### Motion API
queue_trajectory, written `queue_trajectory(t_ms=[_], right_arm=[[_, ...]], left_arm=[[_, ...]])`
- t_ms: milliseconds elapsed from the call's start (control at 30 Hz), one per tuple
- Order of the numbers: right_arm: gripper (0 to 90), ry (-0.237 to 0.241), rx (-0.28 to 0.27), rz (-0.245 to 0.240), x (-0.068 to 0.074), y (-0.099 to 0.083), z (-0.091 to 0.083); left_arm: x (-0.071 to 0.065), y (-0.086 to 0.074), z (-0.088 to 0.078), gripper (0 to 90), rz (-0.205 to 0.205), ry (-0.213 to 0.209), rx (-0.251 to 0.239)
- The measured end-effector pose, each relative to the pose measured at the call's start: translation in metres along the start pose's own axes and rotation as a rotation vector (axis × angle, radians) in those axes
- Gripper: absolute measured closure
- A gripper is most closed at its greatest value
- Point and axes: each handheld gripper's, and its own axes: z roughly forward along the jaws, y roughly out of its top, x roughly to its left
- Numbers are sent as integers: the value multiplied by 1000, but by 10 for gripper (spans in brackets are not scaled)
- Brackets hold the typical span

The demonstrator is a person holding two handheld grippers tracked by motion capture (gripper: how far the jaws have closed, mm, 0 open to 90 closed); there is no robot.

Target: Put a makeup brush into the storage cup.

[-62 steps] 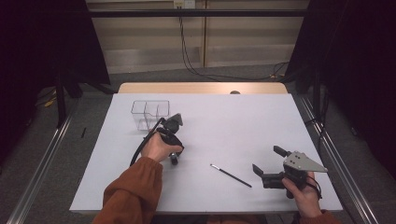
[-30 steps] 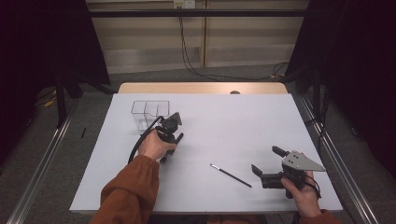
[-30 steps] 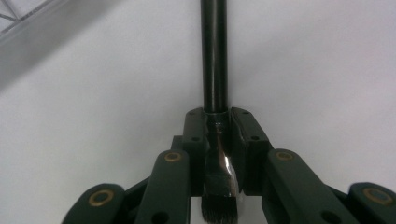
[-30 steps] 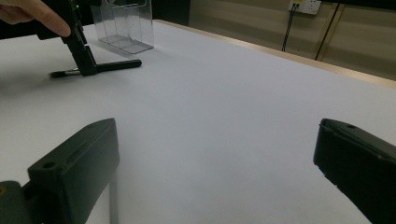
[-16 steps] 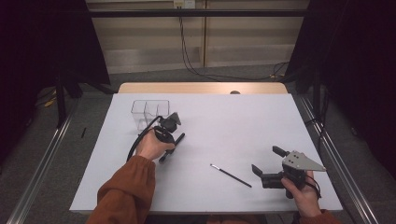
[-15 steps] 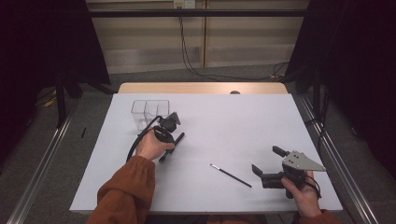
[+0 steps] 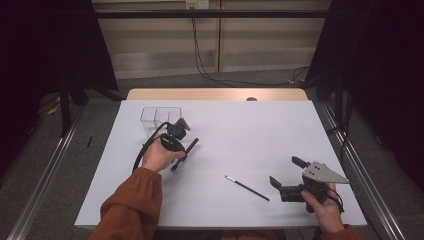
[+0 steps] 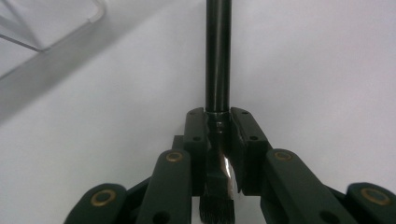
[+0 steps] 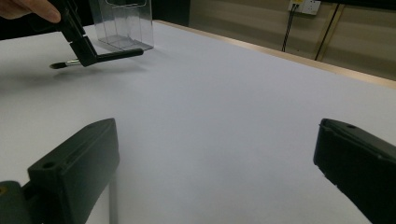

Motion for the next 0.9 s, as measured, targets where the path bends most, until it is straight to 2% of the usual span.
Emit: queue_trajectory(t_ms=[67,367,467,600,633,700,900], right_arm=[[0,-2,-1,0,0,0,0],[0,0,-1,0,0,0,0],[0,-1,-1,0,0,0,0],[0,-4,-2,1,0,0,0],[0,-4,-2,1,0,0,0],[0,-2,-2,2,0,0,0],[0,-1,1,0,0,0,0]], left_arm=[[1,-2,-3,779,4,-18,-31],[4,-11,-13,779,21,-50,-164],[7,-15,-16,779,26,-53,-220],[10,-20,-19,779,41,-63,-262],[10,-21,-19,779,32,-64,-284],[10,-24,-20,779,62,-63,-306],[14,-35,-22,779,60,-54,-409]])
